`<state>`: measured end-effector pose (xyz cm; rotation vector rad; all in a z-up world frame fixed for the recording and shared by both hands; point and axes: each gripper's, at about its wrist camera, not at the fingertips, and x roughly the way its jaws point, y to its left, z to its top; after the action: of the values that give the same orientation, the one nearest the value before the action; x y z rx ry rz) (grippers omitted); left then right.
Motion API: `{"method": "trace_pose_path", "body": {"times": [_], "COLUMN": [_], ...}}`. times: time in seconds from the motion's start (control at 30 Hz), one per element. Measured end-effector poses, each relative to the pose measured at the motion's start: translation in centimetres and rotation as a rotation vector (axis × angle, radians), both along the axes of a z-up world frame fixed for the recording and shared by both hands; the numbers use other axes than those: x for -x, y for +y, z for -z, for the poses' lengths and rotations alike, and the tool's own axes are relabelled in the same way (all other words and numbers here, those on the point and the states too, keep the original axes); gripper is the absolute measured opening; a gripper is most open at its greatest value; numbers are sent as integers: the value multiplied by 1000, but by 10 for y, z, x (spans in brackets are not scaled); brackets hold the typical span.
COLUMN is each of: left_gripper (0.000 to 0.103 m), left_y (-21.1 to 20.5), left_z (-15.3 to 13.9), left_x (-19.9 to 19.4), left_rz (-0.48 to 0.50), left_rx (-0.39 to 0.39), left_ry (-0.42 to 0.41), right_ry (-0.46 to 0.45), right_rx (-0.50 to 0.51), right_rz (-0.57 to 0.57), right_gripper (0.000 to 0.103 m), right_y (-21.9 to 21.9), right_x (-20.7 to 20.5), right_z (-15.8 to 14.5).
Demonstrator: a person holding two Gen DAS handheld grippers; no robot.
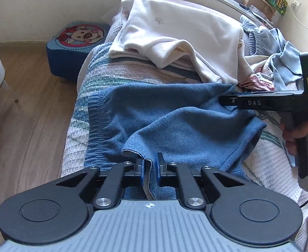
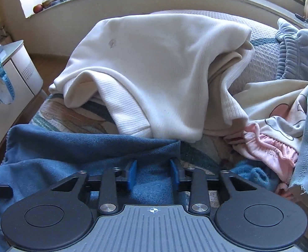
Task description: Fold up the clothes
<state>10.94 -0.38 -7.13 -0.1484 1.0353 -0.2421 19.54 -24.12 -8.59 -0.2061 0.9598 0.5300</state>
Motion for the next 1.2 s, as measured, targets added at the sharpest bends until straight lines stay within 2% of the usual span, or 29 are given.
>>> {"method": "trace_pose_path", "body": {"times": [0.03, 0.1, 0.3, 0.37, 0.5, 0.57, 0.67, 0.73, 0.8, 0.87, 0.97, 1.07, 1.2], "left_gripper": [10, 9, 5, 5, 5, 6, 10, 10, 15, 23, 23, 30, 31], "left_y": [-1, -1, -5, -4, -3, -2, 5, 14, 20, 24, 18, -1, -27], "left_z": [0, -1, -17, -18, -19, -19, -16, -12, -15, -20, -31, -36, -26], "left_x": [0, 0, -12, -24, -47, -59, -64, -57, -48, -39, -28, -21, -25], "left_rz": [0, 7, 51, 48, 43, 40, 13, -21, -46, -63, -31, 57, 109], "left_rx": [1, 7, -4, -24, -63, -83, -86, -69, -59, -44, 5, 46, 32], "left_ry": [1, -6, -61, -55, -42, -36, -24, -19, -31, -45, -75, -88, -75], "right_ry": [-6, -12, -96, -128, -122, -95, -90, -117, -154, -189, -180, -176, -178], "right_rx": [-2, -15, -77, -101, -112, -112, -77, -49, -28, -33, -51, 42, 197], "right_rz": [4, 17, 100, 150, 216, 224, 246, 265, 271, 234, 102, -51, -140], "right_gripper": [9, 3, 2, 2, 3, 6, 18, 32, 33, 33, 33, 33, 33], "right_y": [-1, -5, -29, -41, -46, -41, -33, -36, -41, -50, -61, -58, -43], "right_x": [0, 1, 0, -7, -26, -32, -35, -32, -26, -13, 12, 37, 47], "right_z": [-2, -7, -42, -55, -52, -40, -26, -29, -35, -47, -57, -51, -27]}}
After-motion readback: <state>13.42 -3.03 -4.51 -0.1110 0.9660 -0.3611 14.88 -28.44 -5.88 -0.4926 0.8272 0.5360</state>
